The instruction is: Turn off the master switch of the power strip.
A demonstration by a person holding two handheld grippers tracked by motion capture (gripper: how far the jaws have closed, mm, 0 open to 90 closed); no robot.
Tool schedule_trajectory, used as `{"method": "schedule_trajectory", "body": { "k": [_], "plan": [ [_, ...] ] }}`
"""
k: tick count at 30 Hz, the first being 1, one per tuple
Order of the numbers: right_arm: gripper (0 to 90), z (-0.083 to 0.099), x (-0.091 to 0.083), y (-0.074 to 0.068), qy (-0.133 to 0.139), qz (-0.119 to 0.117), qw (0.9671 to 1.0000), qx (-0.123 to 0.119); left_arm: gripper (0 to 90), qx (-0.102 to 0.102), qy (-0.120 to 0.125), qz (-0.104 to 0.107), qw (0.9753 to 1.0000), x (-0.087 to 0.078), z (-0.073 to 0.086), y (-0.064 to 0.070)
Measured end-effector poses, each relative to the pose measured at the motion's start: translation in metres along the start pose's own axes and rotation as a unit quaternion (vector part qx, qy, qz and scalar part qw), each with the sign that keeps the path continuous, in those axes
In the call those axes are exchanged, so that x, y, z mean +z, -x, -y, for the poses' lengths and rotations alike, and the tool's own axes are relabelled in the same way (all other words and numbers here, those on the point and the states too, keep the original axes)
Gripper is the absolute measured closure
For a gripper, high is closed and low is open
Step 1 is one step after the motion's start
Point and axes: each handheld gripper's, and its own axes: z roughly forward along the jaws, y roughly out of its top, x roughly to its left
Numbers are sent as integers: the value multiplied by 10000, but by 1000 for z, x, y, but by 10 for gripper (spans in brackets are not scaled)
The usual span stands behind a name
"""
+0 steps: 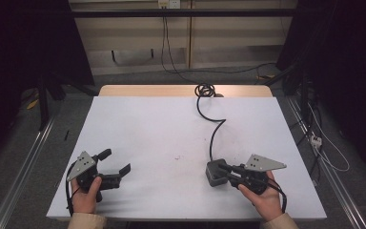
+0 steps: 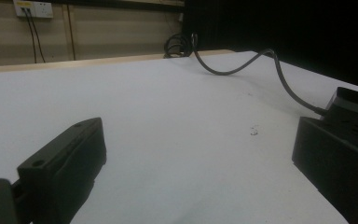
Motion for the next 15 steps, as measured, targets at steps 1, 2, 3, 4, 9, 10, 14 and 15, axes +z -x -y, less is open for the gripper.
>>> {"method": "schedule_trajectory", "body": {
  "k": [1,2,3,4,9,10,14,15],
  "plan": [
    [778,0,0,0,2,13,10000,7,25,-2,2,-3,10000,0,0,0],
    [773,0,0,0,0,11,10000,5,25,-6,1,-6,10000,0,0,0],
    [762,0,0,0,2,22,10000,8,25,-7,5,-6,10000,-1,0,0],
    [759,0,0,0,8,31,10000,9,24,-12,7,-8,10000,-1,0,0],
    [705,0,1,0,20,17,10000,3,25,3,4,-14,10000,-2,0,-1],
    [686,0,2,0,-4,26,10000,-1,25,-3,6,-19,10000,-2,0,-1],
    [611,0,2,-1,-3,44,10000,9,25,-15,8,-20,10000,-1,0,0],
    [596,0,3,-1,-1,44,10000,8,25,-14,9,-9,10000,-1,0,0]
  ]
}}
